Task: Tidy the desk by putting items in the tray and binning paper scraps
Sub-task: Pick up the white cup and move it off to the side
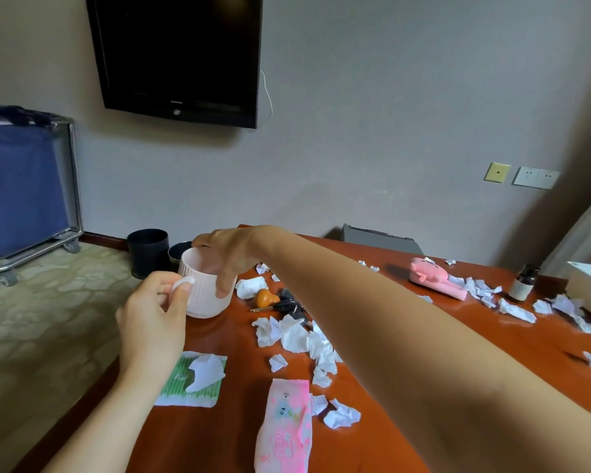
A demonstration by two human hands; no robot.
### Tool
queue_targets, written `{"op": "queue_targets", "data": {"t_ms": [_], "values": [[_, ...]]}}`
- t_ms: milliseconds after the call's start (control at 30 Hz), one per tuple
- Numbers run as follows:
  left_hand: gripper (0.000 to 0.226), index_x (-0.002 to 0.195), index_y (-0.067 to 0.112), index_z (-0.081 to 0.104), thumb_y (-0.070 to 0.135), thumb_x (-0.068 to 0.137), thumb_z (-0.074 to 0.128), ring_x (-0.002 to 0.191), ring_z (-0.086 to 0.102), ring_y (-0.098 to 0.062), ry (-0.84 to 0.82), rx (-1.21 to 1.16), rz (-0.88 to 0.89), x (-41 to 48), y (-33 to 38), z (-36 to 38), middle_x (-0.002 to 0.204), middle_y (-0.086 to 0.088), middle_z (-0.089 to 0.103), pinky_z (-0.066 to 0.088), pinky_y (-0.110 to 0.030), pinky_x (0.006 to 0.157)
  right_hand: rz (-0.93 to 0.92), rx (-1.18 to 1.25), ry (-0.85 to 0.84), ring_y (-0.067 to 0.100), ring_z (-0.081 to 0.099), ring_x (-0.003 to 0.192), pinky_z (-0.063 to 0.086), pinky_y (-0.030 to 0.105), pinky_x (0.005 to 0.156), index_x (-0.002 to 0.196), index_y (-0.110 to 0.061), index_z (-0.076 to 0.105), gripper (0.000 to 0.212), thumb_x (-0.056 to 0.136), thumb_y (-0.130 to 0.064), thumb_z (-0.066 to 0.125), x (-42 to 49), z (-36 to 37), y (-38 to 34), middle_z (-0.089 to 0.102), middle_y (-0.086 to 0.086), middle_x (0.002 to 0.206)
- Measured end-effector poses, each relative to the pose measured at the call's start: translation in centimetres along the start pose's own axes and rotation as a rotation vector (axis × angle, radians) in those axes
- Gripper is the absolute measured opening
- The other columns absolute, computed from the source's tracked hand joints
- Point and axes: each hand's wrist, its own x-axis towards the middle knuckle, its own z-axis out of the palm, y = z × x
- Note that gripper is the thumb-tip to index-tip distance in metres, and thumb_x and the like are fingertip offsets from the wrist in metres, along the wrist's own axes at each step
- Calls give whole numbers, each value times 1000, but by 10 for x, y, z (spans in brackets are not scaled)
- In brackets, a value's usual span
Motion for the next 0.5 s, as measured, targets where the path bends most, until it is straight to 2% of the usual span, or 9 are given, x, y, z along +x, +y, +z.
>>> {"op": "queue_targets", "data": {"t_ms": [100,200,267,333,400,500], "values": [[7,86,11,63,14,90,58,69,55,-12,-31,18,-40,2,-3,6,66,15,55,39,-31,77,8,-68,-14,25,46,123,44,32,83,147,-21,21,94,73,-25,77,9,1,3,39,4,143],[9,86,10,62,14,91,56,76,54,-17,-44,34,-53,4,-3,13,66,14,54,30,-19,65,26,-113,-28,26,45,124,42,32,80,147,-24,20,94,72,-27,77,13,3,9,37,4,144],[10,86,12,61,17,93,55,82,52,-19,-60,55,-66,6,-2,18,68,12,54,25,-17,58,43,-128,-32,26,44,125,42,33,80,147,-25,20,95,72,-28,78,16,3,13,38,3,144],[10,84,15,59,18,93,55,88,54,-22,-69,54,-77,8,-2,24,70,11,54,29,-19,60,56,-141,-34,26,46,122,44,35,80,145,-25,23,94,69,-28,79,18,4,14,42,3,139],[10,82,16,58,17,92,57,90,58,-28,-74,41,-98,10,-1,28,70,9,55,36,-28,66,64,-157,-37,28,49,121,49,39,87,142,-23,26,94,66,-29,81,18,6,14,45,3,136],[6,86,15,61,18,91,58,94,60,-31,-126,57,-145,15,1,28,77,3,61,39,-32,72,99,-112,-10,29,46,127,47,43,99,148,-24,14,101,71,-26,78,13,9,19,40,4,145]]}}
